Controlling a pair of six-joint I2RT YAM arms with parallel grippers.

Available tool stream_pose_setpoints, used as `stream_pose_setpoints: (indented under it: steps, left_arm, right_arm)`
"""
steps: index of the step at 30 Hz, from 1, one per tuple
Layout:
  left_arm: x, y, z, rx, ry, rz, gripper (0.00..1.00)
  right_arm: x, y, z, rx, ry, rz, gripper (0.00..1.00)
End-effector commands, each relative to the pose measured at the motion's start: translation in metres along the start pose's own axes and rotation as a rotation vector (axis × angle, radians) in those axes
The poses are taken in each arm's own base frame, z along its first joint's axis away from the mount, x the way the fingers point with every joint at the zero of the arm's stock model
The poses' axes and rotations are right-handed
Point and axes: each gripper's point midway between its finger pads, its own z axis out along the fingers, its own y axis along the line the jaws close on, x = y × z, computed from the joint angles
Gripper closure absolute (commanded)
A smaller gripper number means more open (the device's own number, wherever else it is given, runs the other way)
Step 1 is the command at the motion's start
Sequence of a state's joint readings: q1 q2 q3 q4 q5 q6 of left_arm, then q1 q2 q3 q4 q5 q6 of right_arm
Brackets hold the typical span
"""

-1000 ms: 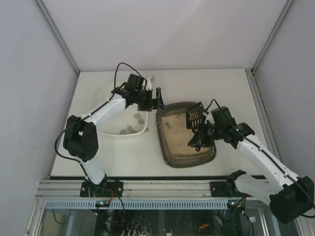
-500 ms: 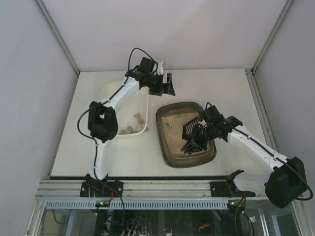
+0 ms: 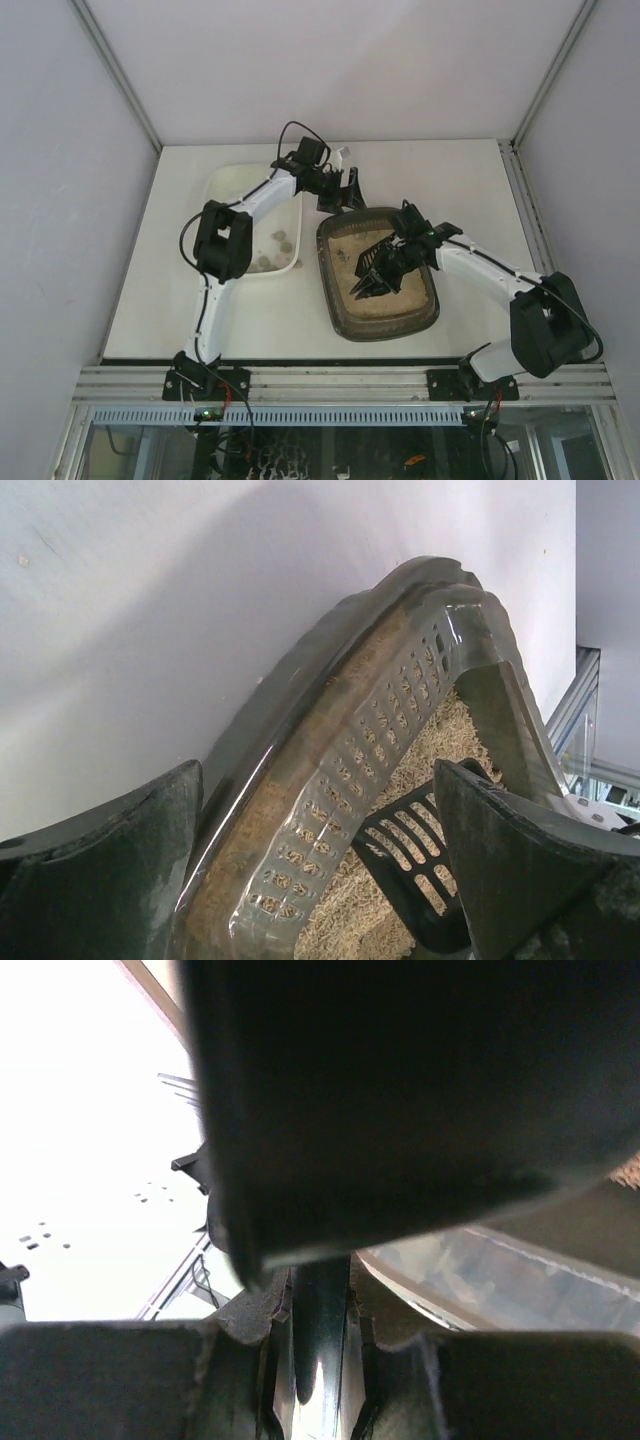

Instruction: Clean the litter box

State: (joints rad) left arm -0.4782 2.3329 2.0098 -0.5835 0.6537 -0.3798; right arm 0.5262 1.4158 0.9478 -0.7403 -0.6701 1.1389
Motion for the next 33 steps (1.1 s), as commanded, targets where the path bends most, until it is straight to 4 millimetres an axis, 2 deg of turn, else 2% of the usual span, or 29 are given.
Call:
stream_pose_setpoints:
  steps: [1,4,7,12,16,22,25,33]
  left_arm:
    - [0.002,-0.050,-0.014,0.111,-0.029,0.055,0.00]
    - [0.007,-0.052,-0.016,0.117,-0.028,0.043,0.00]
    - [0.011,-0.055,-0.018,0.128,-0.031,0.033,0.00]
    - [0.015,-0.056,-0.021,0.128,-0.036,0.031,0.00]
    - [0.018,-0.054,-0.021,0.122,-0.036,0.027,0.00]
    - [0.020,-0.057,-0.024,0.135,-0.043,0.016,0.00]
    - [0.022,-0.057,-0.025,0.134,-0.041,0.012,0.00]
    - [0.027,-0.054,-0.024,0.126,-0.032,0.004,0.00]
  right_arm:
    - [-0.011,0.036,-0.001,-0.130,-0.018,-0.043,1.00]
    - [-0.021,0.044,0.003,-0.185,-0.037,-0.031,1.00]
    - [-0.028,0.043,0.013,-0.217,-0.026,0.028,1.00]
    - [-0.028,0.043,0.026,-0.236,0.028,0.139,1.00]
    - [-0.027,0.039,0.025,-0.207,0.016,0.208,1.00]
    - [-0.043,0.038,0.024,-0.228,-0.063,0.239,1.00]
    - [-0.047,0.033,0.031,-0.235,-0.066,0.301,1.00]
    - [-0.060,0.039,0.050,-0.329,-0.081,0.318,1.00]
